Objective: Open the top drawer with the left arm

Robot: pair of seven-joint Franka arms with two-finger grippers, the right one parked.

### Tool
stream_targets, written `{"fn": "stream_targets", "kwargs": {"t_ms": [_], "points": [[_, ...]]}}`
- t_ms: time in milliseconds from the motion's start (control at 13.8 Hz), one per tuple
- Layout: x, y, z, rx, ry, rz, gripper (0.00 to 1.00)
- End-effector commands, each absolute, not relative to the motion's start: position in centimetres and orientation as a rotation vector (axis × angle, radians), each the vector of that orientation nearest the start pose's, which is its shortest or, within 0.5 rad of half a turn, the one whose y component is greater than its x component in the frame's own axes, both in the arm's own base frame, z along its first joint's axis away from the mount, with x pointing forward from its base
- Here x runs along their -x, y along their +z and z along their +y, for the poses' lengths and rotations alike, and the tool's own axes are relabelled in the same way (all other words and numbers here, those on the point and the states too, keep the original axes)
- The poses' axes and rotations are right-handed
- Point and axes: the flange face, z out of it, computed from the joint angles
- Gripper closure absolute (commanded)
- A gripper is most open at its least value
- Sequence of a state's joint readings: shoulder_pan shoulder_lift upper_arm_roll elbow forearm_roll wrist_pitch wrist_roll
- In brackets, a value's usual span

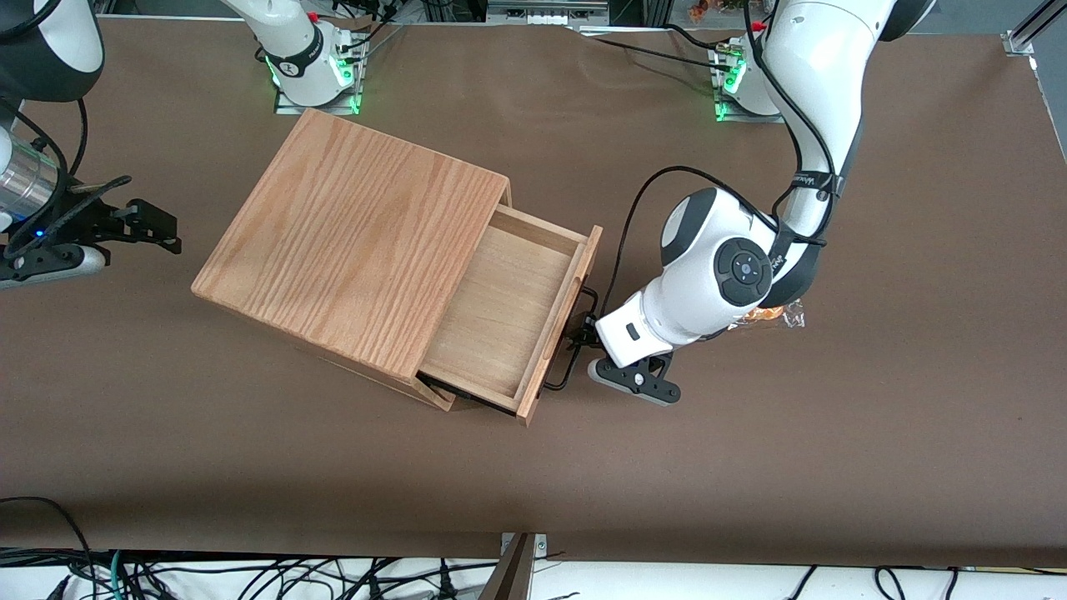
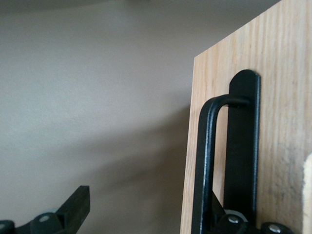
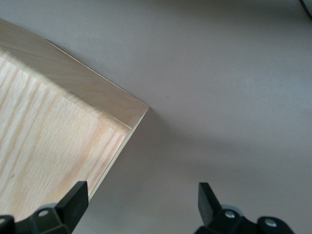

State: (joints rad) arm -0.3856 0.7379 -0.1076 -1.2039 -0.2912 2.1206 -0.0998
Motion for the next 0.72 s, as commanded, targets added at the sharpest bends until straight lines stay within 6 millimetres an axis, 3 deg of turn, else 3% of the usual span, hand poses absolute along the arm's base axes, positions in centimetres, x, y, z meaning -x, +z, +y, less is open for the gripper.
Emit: {"fn": "stream_targets", "kwargs": {"t_ms": [0,362,579,651], "points": [[-68.5,38.0,-34.1,3.527,-0.125,0.326,0.0],[-67.8,39.2,-34.9,3.551,-0.101,0.347,0.0],[-67.5,42.7,-32.8,3.549,-0.055,0.344,0.0],[-67.6,43.7,-31.2,3.542,-0.017,0.332,0.0]]}}
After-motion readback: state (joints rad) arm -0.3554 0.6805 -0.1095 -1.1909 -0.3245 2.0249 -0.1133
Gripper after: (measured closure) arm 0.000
